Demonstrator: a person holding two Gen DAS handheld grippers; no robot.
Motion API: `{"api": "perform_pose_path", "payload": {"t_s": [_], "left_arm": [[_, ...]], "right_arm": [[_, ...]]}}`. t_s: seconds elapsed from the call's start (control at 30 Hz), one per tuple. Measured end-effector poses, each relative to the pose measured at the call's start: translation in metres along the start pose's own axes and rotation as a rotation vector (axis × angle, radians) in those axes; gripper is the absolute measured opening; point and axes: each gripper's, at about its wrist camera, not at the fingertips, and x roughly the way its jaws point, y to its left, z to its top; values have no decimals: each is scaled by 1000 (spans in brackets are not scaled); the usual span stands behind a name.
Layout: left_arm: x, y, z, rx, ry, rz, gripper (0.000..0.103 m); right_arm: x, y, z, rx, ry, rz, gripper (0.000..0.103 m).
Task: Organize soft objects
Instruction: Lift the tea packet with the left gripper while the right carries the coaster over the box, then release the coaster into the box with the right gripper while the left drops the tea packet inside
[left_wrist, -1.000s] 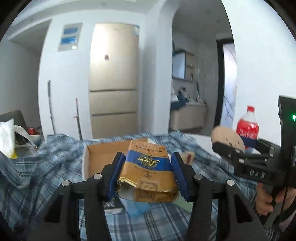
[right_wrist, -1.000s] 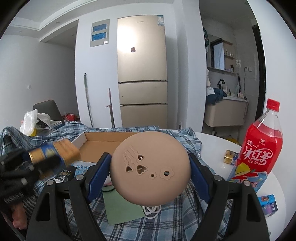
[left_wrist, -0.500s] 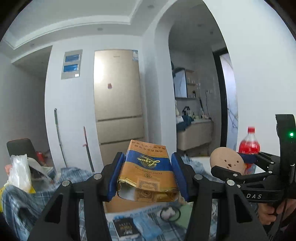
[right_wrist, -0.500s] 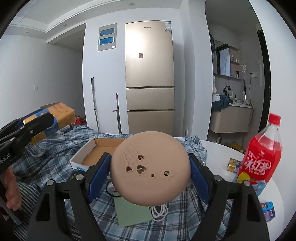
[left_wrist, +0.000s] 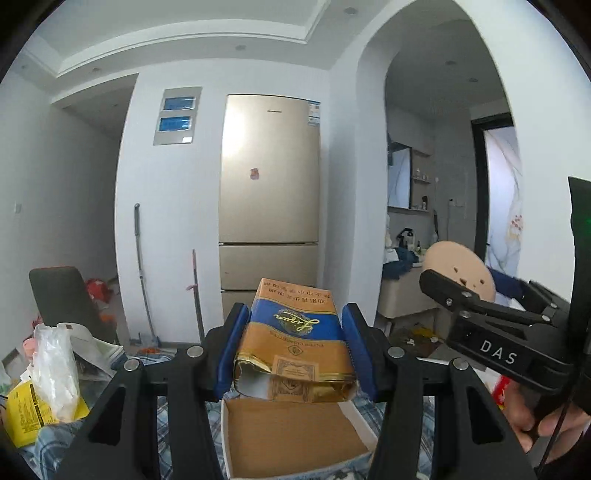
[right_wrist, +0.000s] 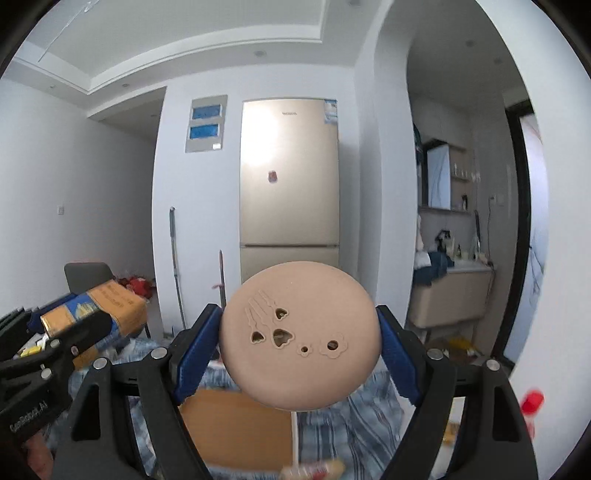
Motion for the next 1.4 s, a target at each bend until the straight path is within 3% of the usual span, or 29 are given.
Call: {"api": "perform_pose_path", "payload": {"t_s": [0.13, 0.37, 0.57, 0.8, 0.9, 1.17, 1.4], "left_arm": [[20, 20, -2, -47, 37, 40, 55], [64, 40, -29, -68, 145, 66, 55], [110, 51, -62, -42, 349, 72, 55], [149, 55, -111, -43, 549, 76, 55], [165, 59, -131, -53, 588, 89, 55], [192, 65, -165, -45, 672, 119, 55], [195, 72, -169, -83, 687, 126, 60]], "right_arm": [[27, 4, -1, 30, 37, 29, 81], [73, 5, -46, 83, 158, 59, 81], [101, 7, -75, 43, 274, 80, 81], [145, 3, -123, 95, 518, 135, 81], [158, 5, -145, 118, 598, 152, 81], [180, 20, -171, 14, 720, 110, 81], [190, 19, -184, 26, 778, 132, 81]]}}
